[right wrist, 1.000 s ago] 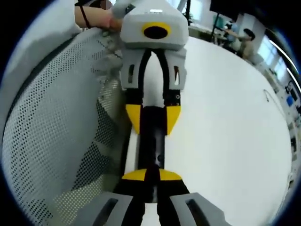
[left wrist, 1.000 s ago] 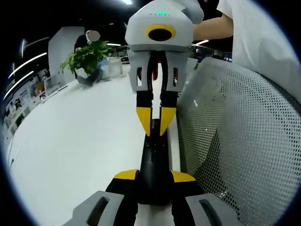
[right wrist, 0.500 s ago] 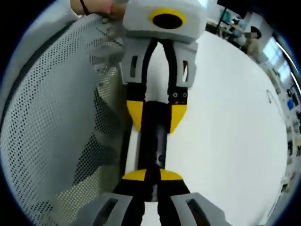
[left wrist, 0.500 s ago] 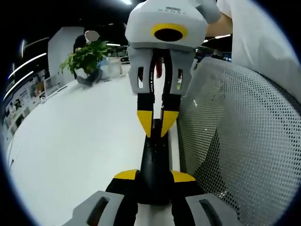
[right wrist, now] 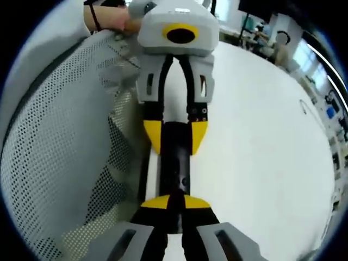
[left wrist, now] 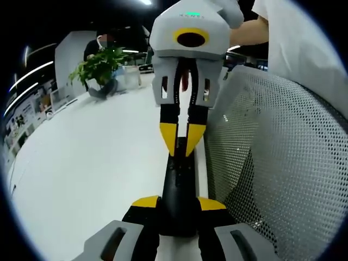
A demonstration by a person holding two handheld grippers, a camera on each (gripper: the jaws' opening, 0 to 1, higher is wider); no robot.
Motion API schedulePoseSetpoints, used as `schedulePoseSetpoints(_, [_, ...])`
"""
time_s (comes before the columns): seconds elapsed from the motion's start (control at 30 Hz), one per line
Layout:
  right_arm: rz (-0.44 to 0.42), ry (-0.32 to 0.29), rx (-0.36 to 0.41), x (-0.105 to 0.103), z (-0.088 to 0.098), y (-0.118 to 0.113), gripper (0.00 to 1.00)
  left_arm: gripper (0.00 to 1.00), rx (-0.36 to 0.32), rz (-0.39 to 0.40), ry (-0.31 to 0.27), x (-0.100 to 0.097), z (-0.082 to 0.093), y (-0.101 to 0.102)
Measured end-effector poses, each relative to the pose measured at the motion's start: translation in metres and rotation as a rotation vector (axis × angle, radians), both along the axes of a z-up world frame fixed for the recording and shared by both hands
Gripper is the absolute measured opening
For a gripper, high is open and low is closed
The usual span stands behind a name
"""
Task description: Press the specified remote control buttons in sequence, fully releasing each button before pressing the next.
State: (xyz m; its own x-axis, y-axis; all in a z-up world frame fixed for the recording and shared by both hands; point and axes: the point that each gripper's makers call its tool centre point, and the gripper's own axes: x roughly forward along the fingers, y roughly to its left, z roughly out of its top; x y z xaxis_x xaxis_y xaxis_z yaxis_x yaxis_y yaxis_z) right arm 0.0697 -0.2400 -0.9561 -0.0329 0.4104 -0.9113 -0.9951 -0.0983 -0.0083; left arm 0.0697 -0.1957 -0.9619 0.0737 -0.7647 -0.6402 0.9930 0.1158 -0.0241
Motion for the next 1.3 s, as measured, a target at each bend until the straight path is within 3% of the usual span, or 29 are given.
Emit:
schedulePoseSetpoints(0.33, [-0.030, 0.011, -0.018, -0.0016, -0.0009, -0.0028, 0.04, 0.25, -0.003, 0.000, -0.001, -0.0005, -0.0002, 0.0001])
schedulePoseSetpoints(0.6, [-0.036, 0.012, -0.119, -0.0013, -0.0044, -0.0010, 0.04, 0.25, -0.003, -0.004, -0.002, -0.0008, -0.0001, 0.0000])
schedulePoseSetpoints(0.93, [-0.107, 0.031, -0.035, -0.0007, -0.0014, -0.0029, 0.04, 0.24, 0.005, -0.005, -0.005, -0.0009, 0.0000, 0.0002])
schedulePoseSetpoints(1.3, [-0.101, 0.013, -0.049, -0.0017, -0.0017, -0.0040, 0.04, 0.24, 0.006, -0.005, -0.006, -0.0011, 0.0002, 0.0000])
